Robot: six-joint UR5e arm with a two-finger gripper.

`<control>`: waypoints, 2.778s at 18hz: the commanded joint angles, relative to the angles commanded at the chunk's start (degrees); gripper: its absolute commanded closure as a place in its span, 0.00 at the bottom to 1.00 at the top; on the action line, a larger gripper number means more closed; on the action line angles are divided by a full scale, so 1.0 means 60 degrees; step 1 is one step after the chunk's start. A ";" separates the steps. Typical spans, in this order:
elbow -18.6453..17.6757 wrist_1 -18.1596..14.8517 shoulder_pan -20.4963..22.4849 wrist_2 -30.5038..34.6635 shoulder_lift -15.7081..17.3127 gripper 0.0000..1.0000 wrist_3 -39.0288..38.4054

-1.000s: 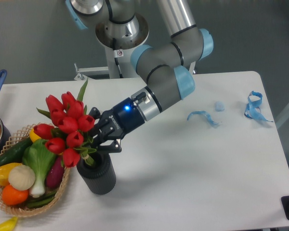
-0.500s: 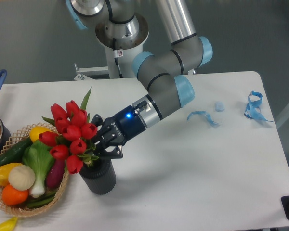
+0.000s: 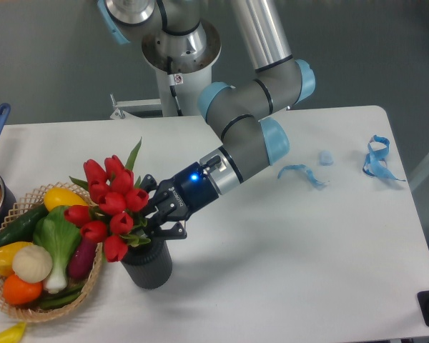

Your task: Insert the flowers into the vase

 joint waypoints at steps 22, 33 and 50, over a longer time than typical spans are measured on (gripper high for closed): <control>-0.0704 -0.0015 0.1566 0.0000 0.0673 0.00 0.0396; 0.0188 -0.0088 0.4086 0.1574 0.0981 0.00 0.0221; 0.1684 -0.0175 0.3589 1.2403 0.0747 0.00 -0.0351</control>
